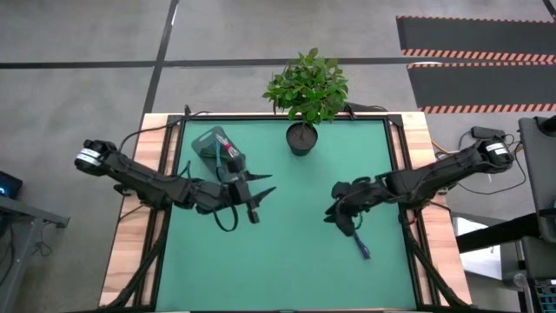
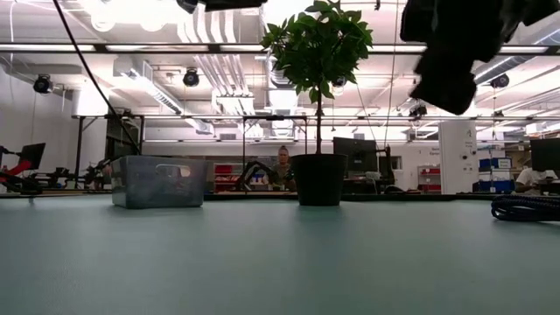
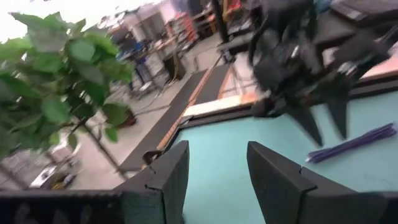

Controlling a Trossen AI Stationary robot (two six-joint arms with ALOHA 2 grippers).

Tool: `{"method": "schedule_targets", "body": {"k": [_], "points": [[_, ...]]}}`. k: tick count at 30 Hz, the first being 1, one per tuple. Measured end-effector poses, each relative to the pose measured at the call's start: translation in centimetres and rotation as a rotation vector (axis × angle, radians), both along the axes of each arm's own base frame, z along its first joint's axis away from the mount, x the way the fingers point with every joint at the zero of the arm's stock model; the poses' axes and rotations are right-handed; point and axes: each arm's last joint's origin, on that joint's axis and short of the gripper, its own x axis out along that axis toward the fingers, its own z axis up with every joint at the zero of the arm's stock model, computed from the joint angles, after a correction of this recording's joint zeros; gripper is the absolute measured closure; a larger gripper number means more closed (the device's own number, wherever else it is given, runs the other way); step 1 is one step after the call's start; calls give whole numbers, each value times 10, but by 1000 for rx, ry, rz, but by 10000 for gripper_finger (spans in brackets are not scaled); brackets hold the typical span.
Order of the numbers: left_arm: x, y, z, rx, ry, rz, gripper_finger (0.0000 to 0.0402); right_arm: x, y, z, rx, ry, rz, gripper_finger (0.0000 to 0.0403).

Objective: Pick and place USB-C Cables
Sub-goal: Put the purple charger cable into the gray bin

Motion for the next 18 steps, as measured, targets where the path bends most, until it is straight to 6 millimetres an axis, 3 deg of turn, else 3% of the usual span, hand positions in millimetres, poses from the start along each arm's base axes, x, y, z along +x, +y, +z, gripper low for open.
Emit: {"method": "schedule_targets", "body": {"k": [12, 18], "points": [[-13, 4, -19, -12, -89, -8, 254, -13, 7, -15, 12, 759, -218, 266], [-13, 4, -19, -12, -91, -5, 254, -12, 15, -26, 9, 892, -229, 266]]}}
